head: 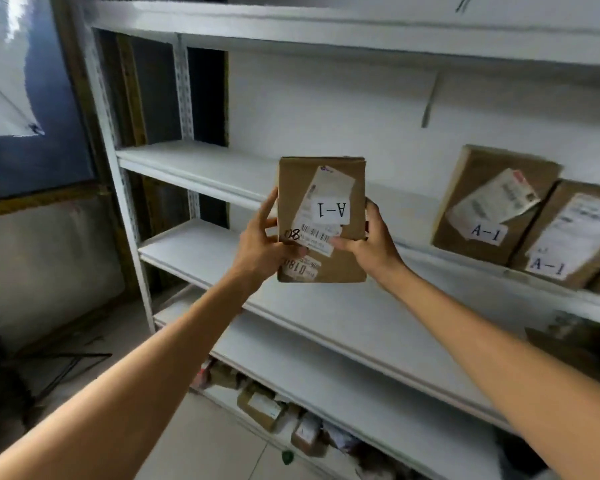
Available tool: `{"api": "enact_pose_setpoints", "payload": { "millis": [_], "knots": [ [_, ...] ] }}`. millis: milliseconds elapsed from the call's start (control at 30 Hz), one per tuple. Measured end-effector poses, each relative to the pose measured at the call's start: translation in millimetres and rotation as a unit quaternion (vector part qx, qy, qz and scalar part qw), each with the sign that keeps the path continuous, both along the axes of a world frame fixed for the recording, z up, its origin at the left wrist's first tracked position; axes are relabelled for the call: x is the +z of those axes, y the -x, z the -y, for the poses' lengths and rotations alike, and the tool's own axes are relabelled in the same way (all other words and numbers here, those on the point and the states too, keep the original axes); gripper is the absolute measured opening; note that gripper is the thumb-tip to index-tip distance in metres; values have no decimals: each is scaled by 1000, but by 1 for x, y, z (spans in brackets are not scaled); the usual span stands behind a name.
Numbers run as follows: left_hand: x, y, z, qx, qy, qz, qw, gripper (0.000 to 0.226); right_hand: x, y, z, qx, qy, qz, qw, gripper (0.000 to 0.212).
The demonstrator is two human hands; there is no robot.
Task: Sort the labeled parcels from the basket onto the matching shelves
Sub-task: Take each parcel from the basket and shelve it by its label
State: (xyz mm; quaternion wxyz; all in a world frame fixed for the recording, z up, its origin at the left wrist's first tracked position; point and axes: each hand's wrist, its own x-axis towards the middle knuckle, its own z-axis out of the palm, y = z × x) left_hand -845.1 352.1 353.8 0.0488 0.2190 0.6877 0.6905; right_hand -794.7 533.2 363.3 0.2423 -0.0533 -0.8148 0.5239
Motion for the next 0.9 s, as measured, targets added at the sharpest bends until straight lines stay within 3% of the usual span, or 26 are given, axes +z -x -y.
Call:
{"api": "enact_pose_setpoints", "payload": {
  "millis": [567, 767, 900],
  "knots": [
    [55, 78, -142, -77, -8, -82, 994, 116, 30, 48, -118, -161, -38, -80, 983, 90],
    [35, 107, -165, -93, 0, -80, 992, 116, 14, 69, -128, -209, -78, -18, 975, 101],
    [22, 124, -173, -95, 1, -84, 992, 114, 9, 81, -128, -261, -124, 22, 957, 97]
  ]
}}
